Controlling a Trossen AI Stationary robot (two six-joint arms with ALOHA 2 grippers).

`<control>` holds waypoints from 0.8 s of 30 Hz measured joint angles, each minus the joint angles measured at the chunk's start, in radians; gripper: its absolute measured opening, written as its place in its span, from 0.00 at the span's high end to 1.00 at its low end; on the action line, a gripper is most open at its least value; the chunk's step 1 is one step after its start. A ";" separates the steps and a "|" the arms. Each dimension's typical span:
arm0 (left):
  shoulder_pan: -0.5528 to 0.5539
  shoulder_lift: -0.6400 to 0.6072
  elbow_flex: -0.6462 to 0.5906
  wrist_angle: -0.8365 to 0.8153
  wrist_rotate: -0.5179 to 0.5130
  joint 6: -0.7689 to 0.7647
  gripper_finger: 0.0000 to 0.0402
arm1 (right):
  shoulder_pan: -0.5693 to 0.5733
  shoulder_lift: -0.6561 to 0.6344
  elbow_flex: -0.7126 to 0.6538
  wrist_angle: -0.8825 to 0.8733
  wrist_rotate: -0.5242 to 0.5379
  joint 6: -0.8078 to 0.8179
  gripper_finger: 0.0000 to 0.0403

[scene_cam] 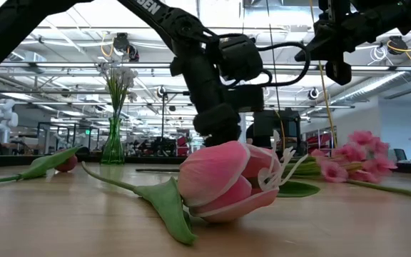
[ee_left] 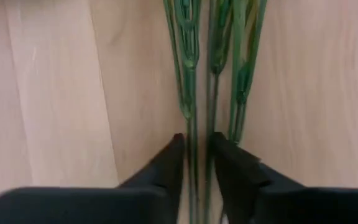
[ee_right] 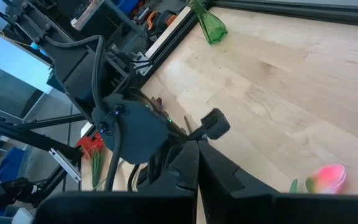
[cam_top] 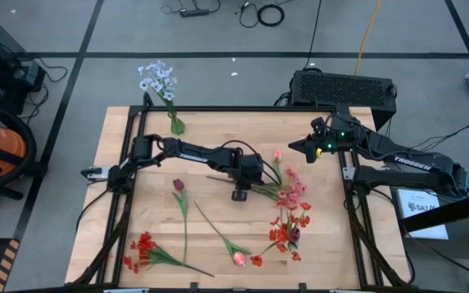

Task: Sort flowers into vase by color
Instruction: Put the pink flowers into the green vase

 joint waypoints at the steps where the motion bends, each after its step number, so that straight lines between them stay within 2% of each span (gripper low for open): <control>1: 0.003 -0.001 0.000 -0.026 -0.007 -0.007 0.85 | 0.000 0.000 0.000 0.000 0.000 0.000 1.00; 3: 0.012 -0.001 0.000 -0.072 -0.012 -0.026 0.95 | 0.000 0.000 0.000 0.000 0.000 0.000 1.00; 4: 0.016 -0.001 0.000 -0.087 -0.012 -0.047 0.97 | 0.000 0.000 0.000 0.000 0.000 0.000 1.00; 10: 0.047 -0.042 -0.006 -0.225 -0.032 -0.133 0.99 | 0.000 0.000 0.000 0.000 0.002 -0.002 1.00; 15: 0.087 -0.099 -0.018 -0.485 -0.115 -0.203 0.99 | 0.000 0.000 0.000 0.000 0.005 -0.017 1.00; 19: 0.113 -0.146 -0.016 -0.661 -0.116 -0.286 1.00 | 0.000 0.000 0.000 0.000 0.005 -0.026 1.00; 24: 0.122 -0.249 -0.015 -0.678 -0.110 -0.365 1.00 | 0.000 0.000 0.000 -0.001 0.005 -0.039 1.00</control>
